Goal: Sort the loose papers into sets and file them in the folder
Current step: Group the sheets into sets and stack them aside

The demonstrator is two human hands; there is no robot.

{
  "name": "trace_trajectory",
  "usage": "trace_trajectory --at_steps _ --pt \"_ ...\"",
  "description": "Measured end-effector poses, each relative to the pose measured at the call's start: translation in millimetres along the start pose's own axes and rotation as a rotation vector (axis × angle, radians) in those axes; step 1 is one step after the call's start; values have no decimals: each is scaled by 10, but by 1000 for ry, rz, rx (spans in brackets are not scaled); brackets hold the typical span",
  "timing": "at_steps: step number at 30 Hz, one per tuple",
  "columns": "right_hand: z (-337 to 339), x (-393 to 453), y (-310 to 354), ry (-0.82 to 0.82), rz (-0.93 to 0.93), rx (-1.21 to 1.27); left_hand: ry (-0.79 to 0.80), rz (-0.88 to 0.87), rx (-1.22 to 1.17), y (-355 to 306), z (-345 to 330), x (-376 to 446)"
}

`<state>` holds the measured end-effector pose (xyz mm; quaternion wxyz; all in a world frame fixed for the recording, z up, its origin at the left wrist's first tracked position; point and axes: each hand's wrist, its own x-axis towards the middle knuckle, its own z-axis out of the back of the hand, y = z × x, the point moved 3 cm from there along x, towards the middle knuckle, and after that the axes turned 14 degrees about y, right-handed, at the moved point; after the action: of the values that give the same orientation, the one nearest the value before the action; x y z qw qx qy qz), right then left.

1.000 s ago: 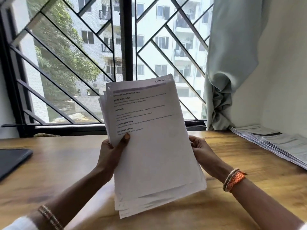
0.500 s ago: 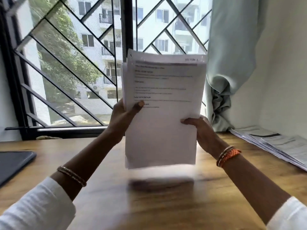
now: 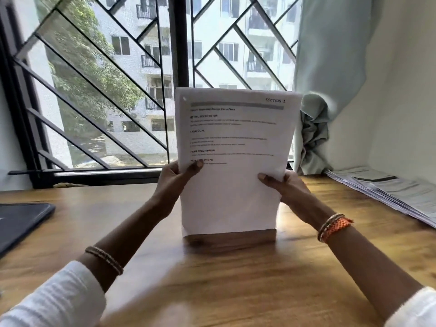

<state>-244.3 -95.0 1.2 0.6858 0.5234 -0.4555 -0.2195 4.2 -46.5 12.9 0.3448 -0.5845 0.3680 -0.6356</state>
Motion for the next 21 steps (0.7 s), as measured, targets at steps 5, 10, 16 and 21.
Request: trace_trajectory --at_steps 5,10,16,21 --pt "-102 9 -6 -25 3 -114 24 -8 53 127 -234 25" --pt "178 -66 215 -262 31 -100 -249 -19 -144 114 -343 200" --pt "200 -307 160 -371 64 352 -330 151 -622 198 -1097 409" --pt "649 -719 360 -630 -38 131 -235 286 -706 467 -1760 550"
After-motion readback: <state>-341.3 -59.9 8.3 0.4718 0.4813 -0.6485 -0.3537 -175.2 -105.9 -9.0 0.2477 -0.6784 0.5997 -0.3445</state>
